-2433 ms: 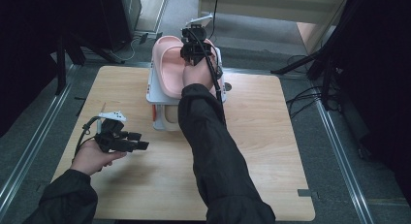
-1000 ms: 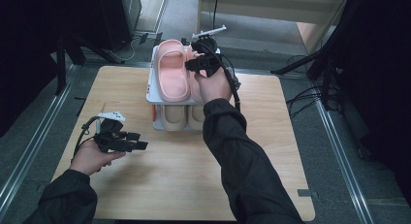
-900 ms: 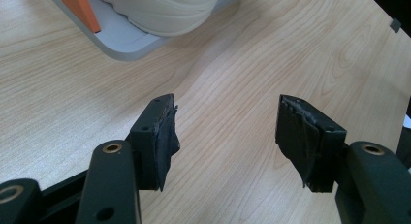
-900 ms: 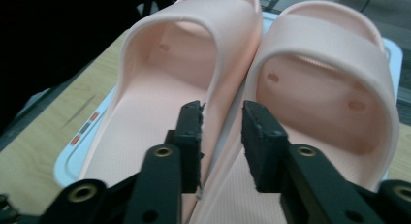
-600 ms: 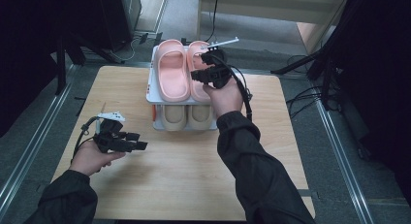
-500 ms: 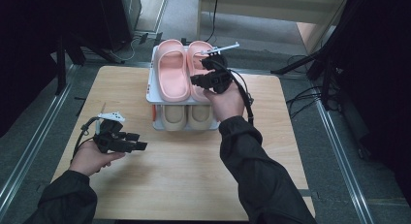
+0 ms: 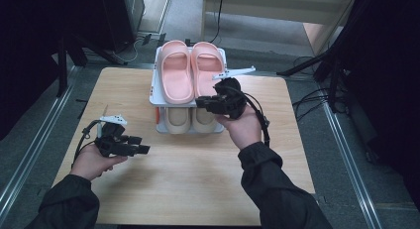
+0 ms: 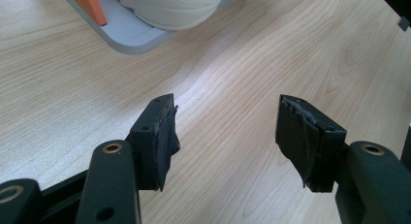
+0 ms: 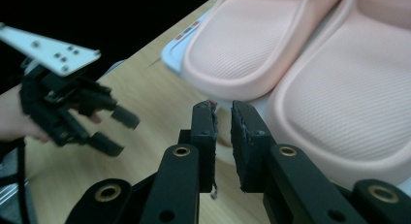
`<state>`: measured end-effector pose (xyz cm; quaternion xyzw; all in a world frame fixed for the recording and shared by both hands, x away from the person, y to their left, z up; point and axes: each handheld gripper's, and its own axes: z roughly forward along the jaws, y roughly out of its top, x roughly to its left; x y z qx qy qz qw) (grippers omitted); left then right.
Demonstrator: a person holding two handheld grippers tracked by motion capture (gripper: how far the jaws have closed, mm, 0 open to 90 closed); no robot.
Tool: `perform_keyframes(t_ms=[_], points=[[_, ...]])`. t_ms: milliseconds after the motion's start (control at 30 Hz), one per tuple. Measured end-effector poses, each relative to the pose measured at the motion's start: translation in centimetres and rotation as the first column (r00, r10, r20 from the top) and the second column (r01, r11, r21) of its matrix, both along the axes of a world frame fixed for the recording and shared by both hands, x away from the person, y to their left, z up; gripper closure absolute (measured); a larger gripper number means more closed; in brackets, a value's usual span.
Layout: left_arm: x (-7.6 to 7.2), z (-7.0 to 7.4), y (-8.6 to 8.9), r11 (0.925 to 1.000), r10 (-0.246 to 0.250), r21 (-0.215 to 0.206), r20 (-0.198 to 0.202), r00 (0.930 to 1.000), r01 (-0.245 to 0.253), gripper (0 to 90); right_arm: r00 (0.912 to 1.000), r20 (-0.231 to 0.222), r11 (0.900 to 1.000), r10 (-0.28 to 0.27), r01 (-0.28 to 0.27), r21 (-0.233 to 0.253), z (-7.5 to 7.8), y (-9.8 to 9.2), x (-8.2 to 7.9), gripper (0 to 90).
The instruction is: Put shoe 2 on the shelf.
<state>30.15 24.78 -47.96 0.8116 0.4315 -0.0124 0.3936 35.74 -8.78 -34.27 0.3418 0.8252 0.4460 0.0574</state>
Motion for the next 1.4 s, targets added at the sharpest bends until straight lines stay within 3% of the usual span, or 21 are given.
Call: perform_keyframes(t_ms=[267,400,567,967,1400], points=[[0.0,-0.1,0.0,1.0,0.001,0.008,-0.002,1.0,-0.001,39.6,0.9968,0.003,0.997,0.079,-0.079,0.025,-1.1,-1.1,-1.8,77.9],[0.0,-0.1,0.0,1.0,0.004,0.005,-0.005,1.0,-0.004,39.6,0.9953,-0.001,0.995,0.097,-0.097,0.036,-2.2,-1.8,-2.4,76.6],[0.0,-0.2,-0.1,0.9999,0.003,0.011,-0.008,1.0,-0.002,39.6,0.9879,0.028,0.987,0.152,-0.154,0.042,-4.1,-2.6,-2.8,74.7],[0.0,-0.3,-0.2,0.9998,-0.001,0.018,-0.004,1.0,0.001,39.5,0.9828,-0.014,0.983,0.184,-0.184,0.015,-7.6,-4.4,-3.4,69.7],[-0.1,-0.3,-0.2,0.9998,-0.001,0.021,-0.006,1.0,0.001,39.4,0.9846,-0.017,0.984,0.174,-0.173,0.044,-10.2,-6.6,-3.9,62.2]])
